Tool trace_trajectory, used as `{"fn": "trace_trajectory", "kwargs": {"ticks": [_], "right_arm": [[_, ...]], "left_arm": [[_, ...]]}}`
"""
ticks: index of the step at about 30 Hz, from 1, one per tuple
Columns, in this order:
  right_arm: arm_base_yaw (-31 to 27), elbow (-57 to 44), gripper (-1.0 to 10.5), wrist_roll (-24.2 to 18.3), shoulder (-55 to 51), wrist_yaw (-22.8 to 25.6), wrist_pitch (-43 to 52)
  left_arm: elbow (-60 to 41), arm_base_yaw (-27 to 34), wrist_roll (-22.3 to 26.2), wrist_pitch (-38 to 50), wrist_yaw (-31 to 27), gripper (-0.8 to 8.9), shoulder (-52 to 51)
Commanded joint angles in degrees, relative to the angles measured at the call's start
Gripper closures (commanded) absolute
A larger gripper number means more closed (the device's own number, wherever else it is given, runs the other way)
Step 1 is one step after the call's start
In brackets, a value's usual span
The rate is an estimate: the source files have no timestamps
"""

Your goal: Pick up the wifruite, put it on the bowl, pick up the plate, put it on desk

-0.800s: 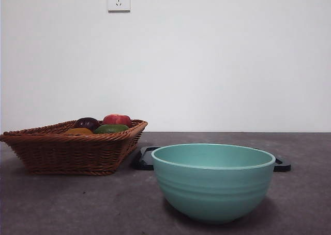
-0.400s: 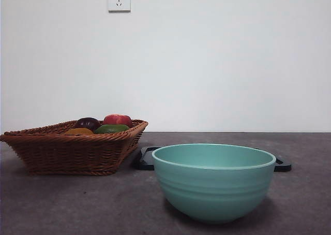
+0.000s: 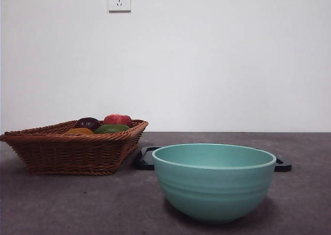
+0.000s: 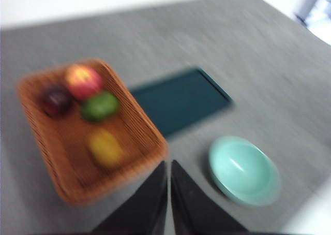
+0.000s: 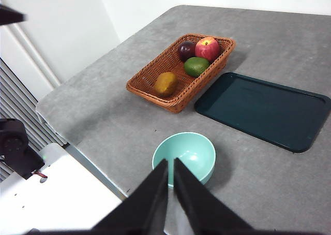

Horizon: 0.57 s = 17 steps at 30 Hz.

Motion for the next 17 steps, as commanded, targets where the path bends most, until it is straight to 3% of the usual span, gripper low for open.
{"fn": "trace_trajectory", "kwargs": {"ticks": [1,4,8,10,14,17], "right_arm": [[0.31,0.9,9.4,0.39,0.09,0.2,0.61],[0.31,0.9,9.4,0.39,0.09,0.2,0.61],[0.31,0.9,9.4,0.39,0.09,0.17,0.59],[0.31,0.9,9.4,0.39,0.09,0.2,0.59],[0.33,0.9,9.4,0.39,0.09,0.17,0.61],[0.35,0.9,9.4,0.39,0.09,0.2,0.61]], "left_arm": [[-13.6,2.8,-1.29,18.1,0.0,8.04,-4.72],[-28.68,5.97,-1.31,33.99,-0.28,8.04,-11.34],[-44.37,9.79,-2.25,46.73,-2.29,8.04,-19.56],[-50.27,11.23,-4.81,49.64,-4.98,8.04,-23.02],[-57.44,12.68,-10.12,49.62,-16.63,8.04,-27.02],[-60.0,12.79,-11.1,48.68,-21.53,8.04,-28.39]]}}
